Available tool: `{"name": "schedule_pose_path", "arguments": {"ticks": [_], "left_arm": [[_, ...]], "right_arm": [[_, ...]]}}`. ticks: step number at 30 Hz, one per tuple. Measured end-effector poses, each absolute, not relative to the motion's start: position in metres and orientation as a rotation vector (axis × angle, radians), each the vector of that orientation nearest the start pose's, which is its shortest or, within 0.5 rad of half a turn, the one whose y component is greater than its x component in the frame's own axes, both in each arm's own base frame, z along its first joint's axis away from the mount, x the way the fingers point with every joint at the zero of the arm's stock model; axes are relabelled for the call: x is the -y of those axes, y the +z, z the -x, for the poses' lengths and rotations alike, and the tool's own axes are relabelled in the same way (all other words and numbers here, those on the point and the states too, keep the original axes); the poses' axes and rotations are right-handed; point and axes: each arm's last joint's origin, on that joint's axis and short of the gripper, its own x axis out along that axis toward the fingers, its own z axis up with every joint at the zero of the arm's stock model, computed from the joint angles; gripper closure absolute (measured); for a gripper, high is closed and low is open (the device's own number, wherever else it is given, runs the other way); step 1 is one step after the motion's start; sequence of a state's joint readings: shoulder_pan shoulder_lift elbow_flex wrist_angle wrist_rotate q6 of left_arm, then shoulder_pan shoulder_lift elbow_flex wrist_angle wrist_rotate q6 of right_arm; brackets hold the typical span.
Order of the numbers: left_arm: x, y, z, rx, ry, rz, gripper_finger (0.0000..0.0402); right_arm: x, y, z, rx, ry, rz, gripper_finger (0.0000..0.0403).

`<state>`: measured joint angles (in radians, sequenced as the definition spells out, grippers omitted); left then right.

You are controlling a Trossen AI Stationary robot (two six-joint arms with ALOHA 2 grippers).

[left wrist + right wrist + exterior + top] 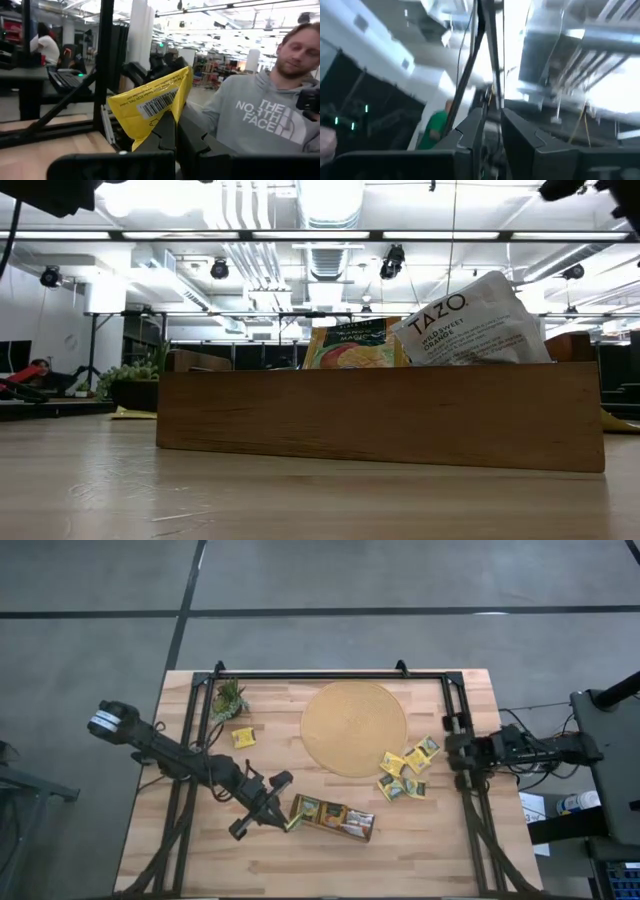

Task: Pick & Place Tea
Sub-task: Put the yellow tea bag into the left section of the wooden organizer

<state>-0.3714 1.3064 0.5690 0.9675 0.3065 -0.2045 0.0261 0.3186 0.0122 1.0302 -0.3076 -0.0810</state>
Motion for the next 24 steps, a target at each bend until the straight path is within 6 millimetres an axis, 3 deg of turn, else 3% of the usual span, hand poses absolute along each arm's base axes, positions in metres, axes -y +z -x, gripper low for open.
{"name": "schedule_pose_path", "arguments": {"ticks": [6, 11, 18, 24], "left_arm": [[0.100, 0.253, -0.248, 0.086, -0.669, 0.215, 0.0401], [0.098, 0.247, -0.251, 0.010, -0.602, 0.232, 0.0401], [0.099, 0.241, -0.255, -0.094, -0.588, 0.234, 0.0401], [0.101, 0.234, -0.267, -0.138, -0.575, 0.230, 0.0401]], "right_arm": [[-0.010, 0.248, -0.122, 0.580, 0.239, 0.128, 0.0334], [-0.009, 0.252, -0.165, 0.211, 0.175, 0.148, 0.0309], [-0.017, 0.265, -0.211, -0.004, 0.238, 0.193, 0.0226], [-0.039, 0.263, -0.244, -0.195, 0.349, 0.273, 0.0150]]}}
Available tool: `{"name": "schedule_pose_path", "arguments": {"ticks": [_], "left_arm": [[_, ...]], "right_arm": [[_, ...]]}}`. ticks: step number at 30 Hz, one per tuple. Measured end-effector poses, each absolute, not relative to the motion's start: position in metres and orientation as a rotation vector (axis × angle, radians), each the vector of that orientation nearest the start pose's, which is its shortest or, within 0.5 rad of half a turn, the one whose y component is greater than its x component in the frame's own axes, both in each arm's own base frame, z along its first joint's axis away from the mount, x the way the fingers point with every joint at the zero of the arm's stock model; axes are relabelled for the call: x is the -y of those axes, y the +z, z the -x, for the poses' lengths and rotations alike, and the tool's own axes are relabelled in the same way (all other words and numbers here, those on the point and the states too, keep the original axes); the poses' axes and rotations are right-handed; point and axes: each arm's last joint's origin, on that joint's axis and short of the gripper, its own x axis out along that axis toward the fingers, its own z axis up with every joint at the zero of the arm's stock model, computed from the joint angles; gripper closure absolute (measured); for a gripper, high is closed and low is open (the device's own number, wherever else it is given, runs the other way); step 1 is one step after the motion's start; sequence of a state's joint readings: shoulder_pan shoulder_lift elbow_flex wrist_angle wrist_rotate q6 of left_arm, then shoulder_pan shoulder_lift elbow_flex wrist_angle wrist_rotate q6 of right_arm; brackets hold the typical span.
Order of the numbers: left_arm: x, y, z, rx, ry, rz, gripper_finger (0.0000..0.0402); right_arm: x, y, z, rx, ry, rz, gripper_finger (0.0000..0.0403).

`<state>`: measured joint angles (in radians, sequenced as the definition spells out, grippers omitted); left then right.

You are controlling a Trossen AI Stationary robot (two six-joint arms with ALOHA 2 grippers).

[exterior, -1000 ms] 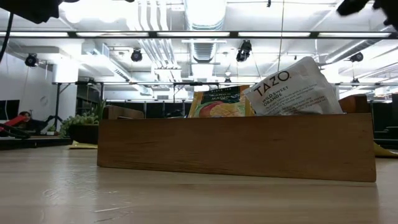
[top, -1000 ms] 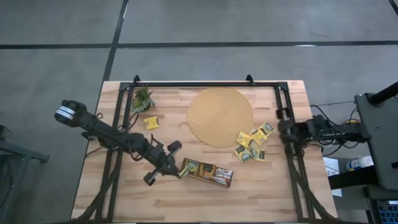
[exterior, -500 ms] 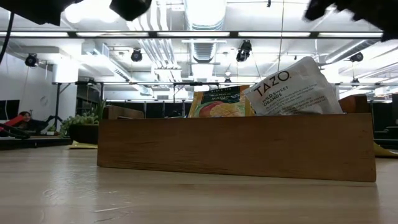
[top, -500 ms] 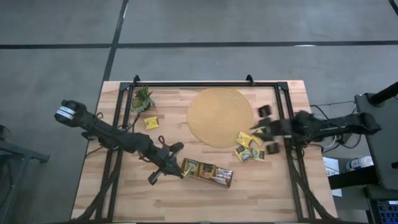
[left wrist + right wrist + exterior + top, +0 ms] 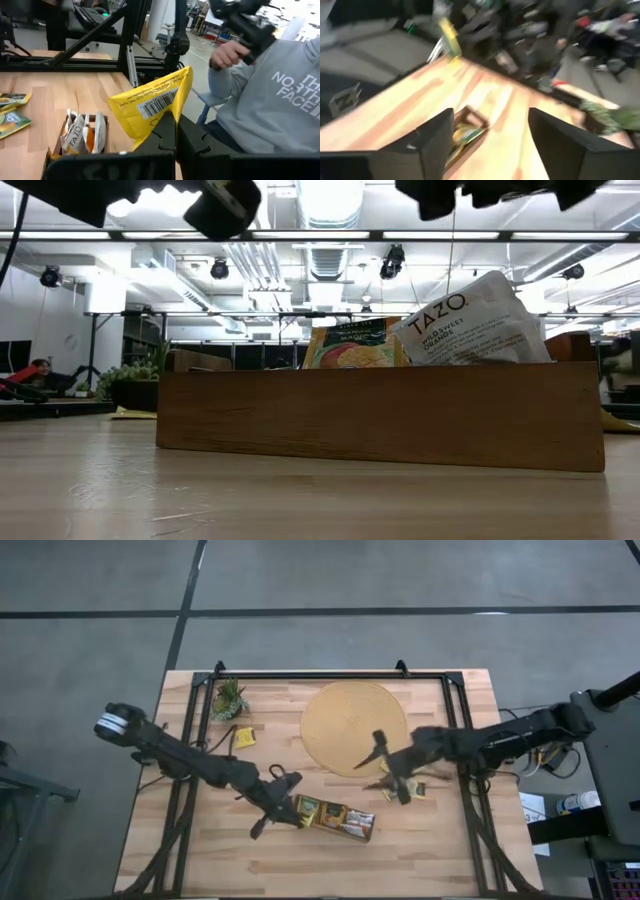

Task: Pick & Place Tea
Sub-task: Put the yellow tea bag into the left section of the wooden organizer

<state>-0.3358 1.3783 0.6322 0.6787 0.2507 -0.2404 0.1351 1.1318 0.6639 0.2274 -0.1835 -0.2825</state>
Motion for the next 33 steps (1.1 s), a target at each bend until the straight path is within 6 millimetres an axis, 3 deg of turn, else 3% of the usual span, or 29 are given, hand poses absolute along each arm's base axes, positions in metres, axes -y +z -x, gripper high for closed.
{"name": "schedule_pose_path", "arguments": {"ticks": [5, 11, 18, 24, 29, 33], "left_arm": [[0.099, 0.234, -0.282, -0.166, -0.551, 0.231, 0.0401], [0.097, 0.227, -0.301, -0.253, -0.516, 0.256, 0.0401], [0.099, 0.231, -0.320, -0.247, -0.550, 0.249, 0.0401], [0.099, 0.231, -0.322, -0.272, -0.541, 0.244, 0.0401], [0.099, 0.230, -0.322, -0.286, -0.534, 0.247, 0.0401], [0.098, 0.228, -0.322, -0.305, -0.525, 0.257, 0.0401]], "right_arm": [[-0.068, 0.263, -0.268, -0.266, 0.478, 0.411, 0.0128], [-0.094, 0.274, -0.297, -0.235, 0.537, 0.451, 0.0140], [-0.105, 0.254, -0.329, -0.420, 0.577, 0.466, 0.0161], [-0.112, 0.256, -0.351, -0.527, 0.588, 0.453, 0.0177], [-0.113, 0.255, -0.356, -0.554, 0.583, 0.430, 0.0205], [-0.113, 0.258, -0.354, -0.559, 0.578, 0.412, 0.0251]]}}
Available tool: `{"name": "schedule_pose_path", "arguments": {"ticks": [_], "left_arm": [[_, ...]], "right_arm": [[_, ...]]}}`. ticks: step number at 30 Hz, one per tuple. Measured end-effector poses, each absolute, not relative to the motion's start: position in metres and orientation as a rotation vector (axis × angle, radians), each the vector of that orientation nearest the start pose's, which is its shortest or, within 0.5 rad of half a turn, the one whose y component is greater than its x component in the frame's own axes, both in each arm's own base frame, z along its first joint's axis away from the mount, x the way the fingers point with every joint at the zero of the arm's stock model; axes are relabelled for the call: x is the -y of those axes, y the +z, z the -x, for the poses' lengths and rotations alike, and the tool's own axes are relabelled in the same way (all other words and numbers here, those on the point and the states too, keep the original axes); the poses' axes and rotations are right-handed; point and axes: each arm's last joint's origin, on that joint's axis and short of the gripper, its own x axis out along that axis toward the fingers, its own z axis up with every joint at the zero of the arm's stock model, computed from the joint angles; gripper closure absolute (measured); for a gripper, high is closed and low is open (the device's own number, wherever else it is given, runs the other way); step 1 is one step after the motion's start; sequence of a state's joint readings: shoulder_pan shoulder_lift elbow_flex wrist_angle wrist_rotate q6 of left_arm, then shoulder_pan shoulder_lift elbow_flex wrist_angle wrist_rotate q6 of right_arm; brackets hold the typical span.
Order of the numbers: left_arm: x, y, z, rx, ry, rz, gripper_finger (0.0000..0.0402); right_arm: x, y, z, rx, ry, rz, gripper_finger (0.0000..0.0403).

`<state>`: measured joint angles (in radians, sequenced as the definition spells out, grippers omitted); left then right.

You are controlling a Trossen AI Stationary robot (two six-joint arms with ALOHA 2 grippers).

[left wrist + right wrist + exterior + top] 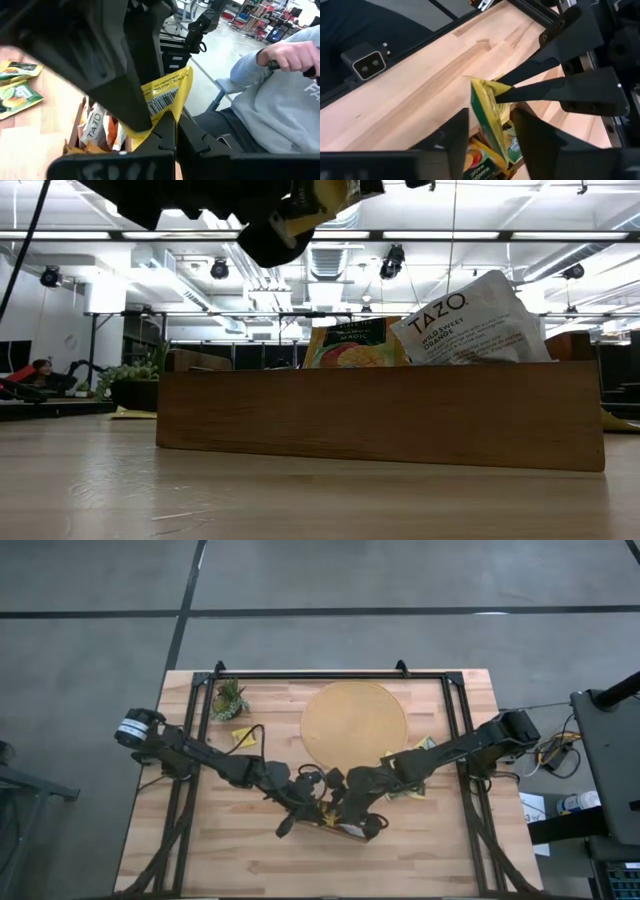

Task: Pick & Place Tea
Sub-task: Put the yellow tea bag into the left section of the wooden organizer

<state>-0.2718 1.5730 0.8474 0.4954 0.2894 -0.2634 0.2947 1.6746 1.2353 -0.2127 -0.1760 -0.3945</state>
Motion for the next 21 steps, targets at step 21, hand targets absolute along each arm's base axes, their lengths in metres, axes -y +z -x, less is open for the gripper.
{"name": "schedule_pose_path", "arguments": {"ticks": [21], "left_arm": [[0.0906, 0.2200, -0.3232, -0.352, -0.294, 0.190, 0.0384]], "right_arm": [[-0.1108, 0.2499, -0.3469, -0.675, 0.586, 0.315, 0.0385]]}}
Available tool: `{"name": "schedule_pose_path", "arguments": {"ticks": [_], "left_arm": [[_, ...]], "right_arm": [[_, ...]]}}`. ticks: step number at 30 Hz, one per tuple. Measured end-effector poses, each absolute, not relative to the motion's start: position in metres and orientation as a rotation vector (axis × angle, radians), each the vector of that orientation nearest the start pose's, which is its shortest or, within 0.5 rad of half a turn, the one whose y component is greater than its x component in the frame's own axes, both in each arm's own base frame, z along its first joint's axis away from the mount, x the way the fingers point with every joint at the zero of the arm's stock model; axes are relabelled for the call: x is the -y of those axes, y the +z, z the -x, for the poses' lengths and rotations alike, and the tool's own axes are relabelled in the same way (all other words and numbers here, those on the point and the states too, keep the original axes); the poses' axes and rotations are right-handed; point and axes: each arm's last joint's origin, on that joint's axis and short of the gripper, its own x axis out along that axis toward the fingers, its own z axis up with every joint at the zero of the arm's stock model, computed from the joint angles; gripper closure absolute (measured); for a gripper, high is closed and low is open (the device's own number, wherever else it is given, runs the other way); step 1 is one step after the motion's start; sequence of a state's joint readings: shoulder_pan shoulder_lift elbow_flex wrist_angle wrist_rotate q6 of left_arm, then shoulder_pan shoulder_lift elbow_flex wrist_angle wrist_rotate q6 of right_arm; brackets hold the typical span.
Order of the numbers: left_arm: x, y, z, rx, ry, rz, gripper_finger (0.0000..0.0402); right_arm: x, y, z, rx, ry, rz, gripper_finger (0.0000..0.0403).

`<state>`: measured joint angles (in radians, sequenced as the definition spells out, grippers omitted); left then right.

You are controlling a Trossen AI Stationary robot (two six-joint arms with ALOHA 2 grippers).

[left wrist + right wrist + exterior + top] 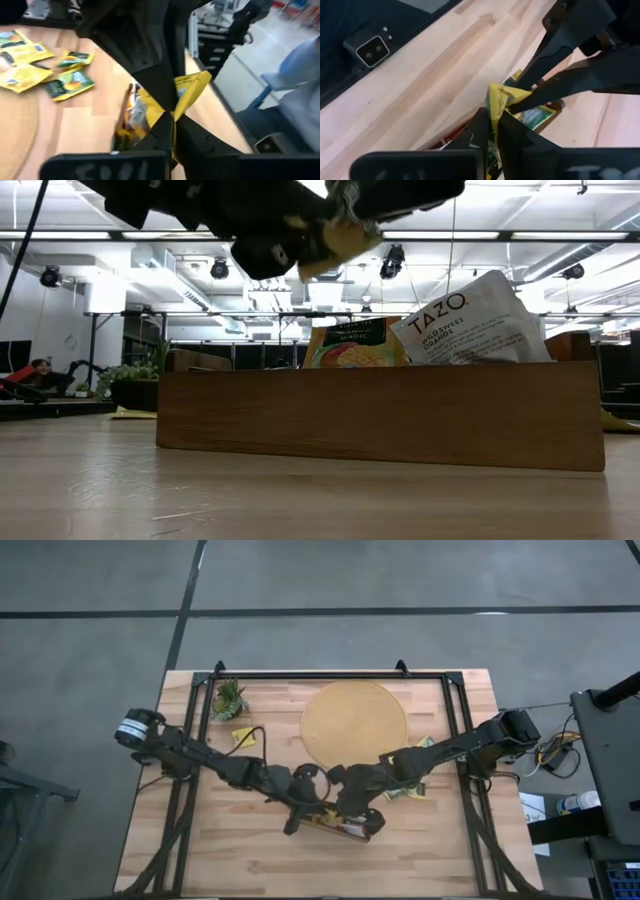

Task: Pick & Place Tea
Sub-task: Put the yellow tea bag into the left section of the wooden organizer

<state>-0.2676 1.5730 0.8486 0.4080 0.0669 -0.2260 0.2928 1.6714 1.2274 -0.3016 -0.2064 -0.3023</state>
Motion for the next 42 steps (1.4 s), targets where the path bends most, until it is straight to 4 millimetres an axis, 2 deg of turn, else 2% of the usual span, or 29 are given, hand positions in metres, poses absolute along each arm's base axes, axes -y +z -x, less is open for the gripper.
{"name": "schedule_pose_path", "arguments": {"ticks": [7, 11, 14, 17, 22, 25, 31, 34, 42], "left_arm": [[0.089, 0.220, -0.324, -0.385, -0.264, 0.143, 0.0315], [0.086, 0.222, -0.321, -0.476, -0.220, 0.154, 0.0276], [0.080, 0.227, -0.309, -0.654, -0.094, 0.185, 0.0261], [0.073, 0.230, -0.290, -0.794, 0.105, 0.230, 0.0260], [0.069, 0.251, -0.260, -0.661, 0.463, 0.201, 0.0262], [0.072, 0.263, -0.246, -0.542, 0.572, 0.158, 0.0262], [0.086, 0.273, -0.235, -0.479, 0.548, 0.133, 0.0262], [0.087, 0.274, -0.234, -0.472, 0.545, 0.130, 0.0262], [0.088, 0.274, -0.235, -0.465, 0.547, 0.121, 0.0262]], "right_arm": [[-0.109, 0.248, -0.345, -0.737, 0.475, 0.281, 0.0376], [-0.108, 0.248, -0.345, -0.764, 0.426, 0.180, 0.0385], [-0.108, 0.249, -0.344, -0.786, 0.385, 0.091, 0.0387], [-0.107, 0.252, -0.343, -0.788, 0.331, 0.044, 0.0387], [-0.104, 0.253, -0.349, -0.755, 0.260, -0.028, 0.0388], [-0.100, 0.255, -0.352, -0.735, 0.235, -0.074, 0.0388], [-0.094, 0.254, -0.354, -0.734, 0.197, -0.136, 0.0389], [-0.094, 0.246, -0.359, -0.746, 0.212, -0.166, 0.0389], [-0.098, 0.221, -0.400, -0.846, 0.262, -0.210, 0.0389]]}}
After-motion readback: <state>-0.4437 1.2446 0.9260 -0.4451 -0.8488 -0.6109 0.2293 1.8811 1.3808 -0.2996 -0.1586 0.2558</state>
